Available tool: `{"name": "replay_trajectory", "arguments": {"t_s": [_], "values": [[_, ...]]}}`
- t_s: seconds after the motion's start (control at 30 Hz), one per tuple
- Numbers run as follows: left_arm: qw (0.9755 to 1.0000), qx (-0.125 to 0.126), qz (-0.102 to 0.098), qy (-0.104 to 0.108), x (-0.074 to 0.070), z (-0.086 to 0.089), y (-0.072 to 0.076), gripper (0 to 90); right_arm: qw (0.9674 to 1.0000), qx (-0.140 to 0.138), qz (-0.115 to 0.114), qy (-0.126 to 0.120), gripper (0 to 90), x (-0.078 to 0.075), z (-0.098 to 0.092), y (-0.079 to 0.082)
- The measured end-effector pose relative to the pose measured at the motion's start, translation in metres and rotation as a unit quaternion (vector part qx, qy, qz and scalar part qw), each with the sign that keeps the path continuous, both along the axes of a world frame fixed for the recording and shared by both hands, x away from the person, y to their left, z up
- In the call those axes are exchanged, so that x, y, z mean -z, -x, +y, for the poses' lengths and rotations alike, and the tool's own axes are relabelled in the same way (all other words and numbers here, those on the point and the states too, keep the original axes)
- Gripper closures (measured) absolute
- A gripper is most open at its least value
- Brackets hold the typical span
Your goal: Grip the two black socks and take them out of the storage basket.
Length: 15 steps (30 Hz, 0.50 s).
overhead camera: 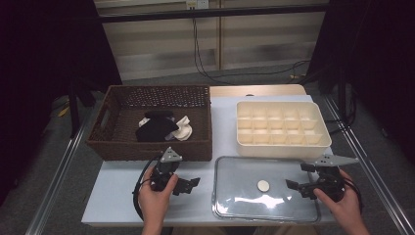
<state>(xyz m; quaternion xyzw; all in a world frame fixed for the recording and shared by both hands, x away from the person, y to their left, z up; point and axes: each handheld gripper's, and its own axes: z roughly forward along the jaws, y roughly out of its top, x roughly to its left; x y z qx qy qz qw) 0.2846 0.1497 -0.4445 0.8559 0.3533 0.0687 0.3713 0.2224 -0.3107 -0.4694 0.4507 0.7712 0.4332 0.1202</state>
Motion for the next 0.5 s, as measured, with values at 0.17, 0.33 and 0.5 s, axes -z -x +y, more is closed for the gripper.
{"name": "replay_trajectory", "arguments": {"t_s": [0.17,0.33,0.5], "values": [[1.0,-0.006,0.001,0.0,-0.004,0.01,-0.002,4.6,0.9999,-0.011,0.001,0.004,6.5,0.001,0.003,-0.002],[0.9999,-0.005,0.007,0.006,-0.008,0.015,-0.002,4.7,0.9997,-0.022,0.002,0.01,5.5,0.002,0.005,-0.001],[0.9999,-0.006,0.009,0.011,-0.015,0.021,-0.005,4.7,0.9995,-0.029,0.004,0.015,4.5,0.003,0.006,-0.001]]}}
